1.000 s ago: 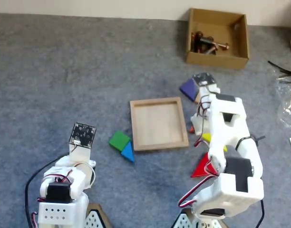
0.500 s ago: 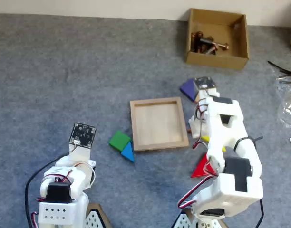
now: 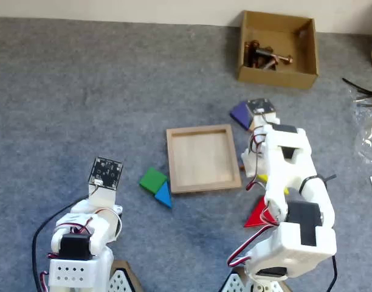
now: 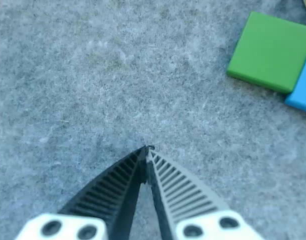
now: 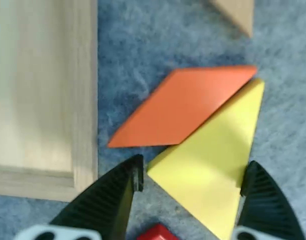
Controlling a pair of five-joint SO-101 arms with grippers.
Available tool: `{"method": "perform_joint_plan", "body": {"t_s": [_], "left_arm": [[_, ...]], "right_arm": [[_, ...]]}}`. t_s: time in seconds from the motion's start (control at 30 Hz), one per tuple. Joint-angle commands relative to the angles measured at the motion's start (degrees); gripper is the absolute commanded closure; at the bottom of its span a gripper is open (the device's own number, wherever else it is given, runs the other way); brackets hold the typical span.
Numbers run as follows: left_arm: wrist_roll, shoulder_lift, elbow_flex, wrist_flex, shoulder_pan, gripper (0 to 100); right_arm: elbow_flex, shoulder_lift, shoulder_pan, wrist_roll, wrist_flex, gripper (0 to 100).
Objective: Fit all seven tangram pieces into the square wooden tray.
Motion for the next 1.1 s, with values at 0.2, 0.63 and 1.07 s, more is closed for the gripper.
{"method": "perform_joint_plan", "body": {"t_s": [0.2,0.63,1.07], "left_arm": [[0.4,-0.3,1.2,0.2,1.4,99],[0.4,-0.3,1.2,0.2,1.4,99],[0.4,-0.3,1.2,0.2,1.4,99]], "right_arm": [[-0.2,-0.7,-0.6,1.0,-1.2,80.3],[2.2,-1.1,-0.6,1.0,-3.9,84.7],[2.0,-1.0,-0.7,1.0,-3.9,89.7]]}}
